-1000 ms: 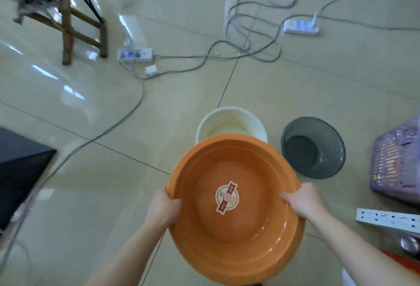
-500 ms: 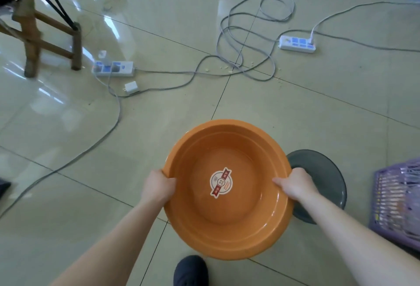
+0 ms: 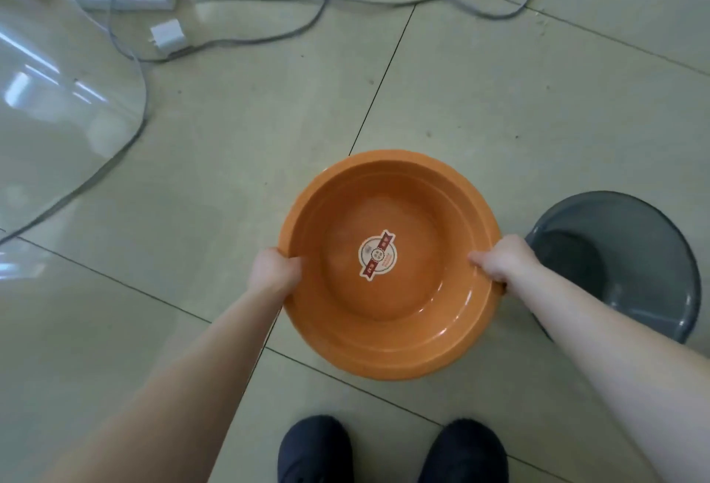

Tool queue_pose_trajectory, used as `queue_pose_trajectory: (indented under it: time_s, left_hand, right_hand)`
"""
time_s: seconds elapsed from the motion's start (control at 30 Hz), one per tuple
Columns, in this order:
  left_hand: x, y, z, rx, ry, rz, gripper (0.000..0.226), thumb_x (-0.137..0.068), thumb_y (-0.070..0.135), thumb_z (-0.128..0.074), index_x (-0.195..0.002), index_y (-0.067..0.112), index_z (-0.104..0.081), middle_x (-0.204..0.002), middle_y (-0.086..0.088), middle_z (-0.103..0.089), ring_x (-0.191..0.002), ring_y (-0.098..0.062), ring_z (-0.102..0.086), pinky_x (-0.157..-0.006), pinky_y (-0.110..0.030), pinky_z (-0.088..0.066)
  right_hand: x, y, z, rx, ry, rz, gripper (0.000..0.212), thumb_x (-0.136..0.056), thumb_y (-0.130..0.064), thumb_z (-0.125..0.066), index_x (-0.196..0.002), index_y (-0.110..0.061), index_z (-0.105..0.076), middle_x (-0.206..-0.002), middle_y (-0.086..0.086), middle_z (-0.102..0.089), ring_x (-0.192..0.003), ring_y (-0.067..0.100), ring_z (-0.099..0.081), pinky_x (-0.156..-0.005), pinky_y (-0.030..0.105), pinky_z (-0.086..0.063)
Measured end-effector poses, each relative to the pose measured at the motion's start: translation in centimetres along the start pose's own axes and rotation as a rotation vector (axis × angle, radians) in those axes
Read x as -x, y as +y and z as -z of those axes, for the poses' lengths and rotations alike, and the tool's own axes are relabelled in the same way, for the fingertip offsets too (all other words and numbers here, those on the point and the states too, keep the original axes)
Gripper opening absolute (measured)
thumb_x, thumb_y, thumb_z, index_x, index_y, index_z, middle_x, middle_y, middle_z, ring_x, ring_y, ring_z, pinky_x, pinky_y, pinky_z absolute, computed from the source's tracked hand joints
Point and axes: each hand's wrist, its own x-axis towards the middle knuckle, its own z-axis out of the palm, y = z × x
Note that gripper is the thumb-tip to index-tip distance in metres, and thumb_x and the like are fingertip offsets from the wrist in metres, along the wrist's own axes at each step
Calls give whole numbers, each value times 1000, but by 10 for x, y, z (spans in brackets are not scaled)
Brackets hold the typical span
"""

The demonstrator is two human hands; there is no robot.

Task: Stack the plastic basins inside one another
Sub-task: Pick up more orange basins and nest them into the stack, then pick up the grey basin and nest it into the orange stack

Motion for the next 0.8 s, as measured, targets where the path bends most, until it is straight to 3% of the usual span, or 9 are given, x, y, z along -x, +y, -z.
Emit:
queue_pose_trajectory:
  time_s: [0.17, 0.27, 0.37, 0.43, 0.5, 0.57, 0.6, 0.67, 0.8]
  left_hand:
    - [5, 3, 3, -17, -11, 25, 36, -87, 22, -60, -114, 0, -57, -97, -14, -62, -86, -33, -61, -81, -42, -56]
    - [31, 22, 11, -100, 12, 9, 68, -82, 32, -70, -137, 5, -39, -126, -16, -57, -111, -34, -59, -79, -38, -50]
    - [63, 55, 16, -136, 96, -118, 98, -74, 39, -77, -149, 12, -20, -145, -14, -43, -126, -36, -50, -96, -46, -49]
    - [87, 88, 12, -151, 108, -202, 100, -70, 42, -78, -149, 14, -22, -145, -14, -44, -127, -35, -50, -102, -49, -46]
    - [114, 123, -2, -165, 74, -270, 97, -67, 45, -79, -145, 16, -29, -139, -11, -50, -124, -33, -52, -102, -48, -46]
    - [140, 153, -28, -226, 13, -351, 98, -65, 48, -79, -145, 16, -32, -138, -9, -52, -125, -30, -52, -102, -47, -46]
    - [151, 166, -46, -262, -29, -389, 101, -65, 50, -79, -146, 15, -30, -141, -9, -50, -128, -29, -50, -103, -47, -46]
    - [167, 185, -87, -335, -117, -451, 106, -67, 51, -78, -150, 14, -23, -148, -11, -42, -134, -30, -43, -106, -48, -43]
    - [173, 202, -169, -468, -232, -511, 103, -72, 51, -73, -150, 9, -19, -149, -15, -38, -134, -33, -41, -105, -45, -44]
  right_hand:
    - [-5, 3, 0, -22, 5, 46, 45, -85, -29, -68, -113, 5, -61, -110, 21, -67, -100, 37, -65, -82, 41, -53]
    - [9, 8, 15, -55, -20, 76, 59, -79, -43, -71, -112, 4, -63, -110, 18, -68, -102, 35, -65, -73, 34, -49]
    - [28, 31, 46, -224, 47, 102, 42, -76, -45, -71, -84, -5, -66, -82, 16, -64, -85, 32, -64, -66, 33, -43]
    - [38, 63, 75, -320, 130, 56, 40, -77, -40, -71, -61, -6, -58, -60, 16, -54, -62, 31, -57, -59, 34, -42]
    - [45, 106, 103, -360, 162, -50, 45, -79, -40, -70, -52, -10, -48, -50, 9, -43, -49, 26, -45, -51, 32, -34]
    - [44, 150, 126, -350, 182, -155, 44, -75, -47, -70, -65, -5, -64, -62, 11, -59, -61, 28, -57, -55, 33, -38]
    - [39, 171, 134, -345, 191, -207, 52, -71, -52, -71, -81, -1, -70, -78, 16, -68, -78, 31, -65, -64, 36, -44]
    - [26, 209, 139, -333, 183, -286, 75, -70, -57, -70, -108, 8, -65, -112, 27, -67, -107, 38, -63, -84, 40, -49]
    - [-4, 254, 129, -359, 145, -355, 79, -73, -60, -67, -113, 8, -64, -118, 25, -65, -111, 37, -62, -89, 37, -49]
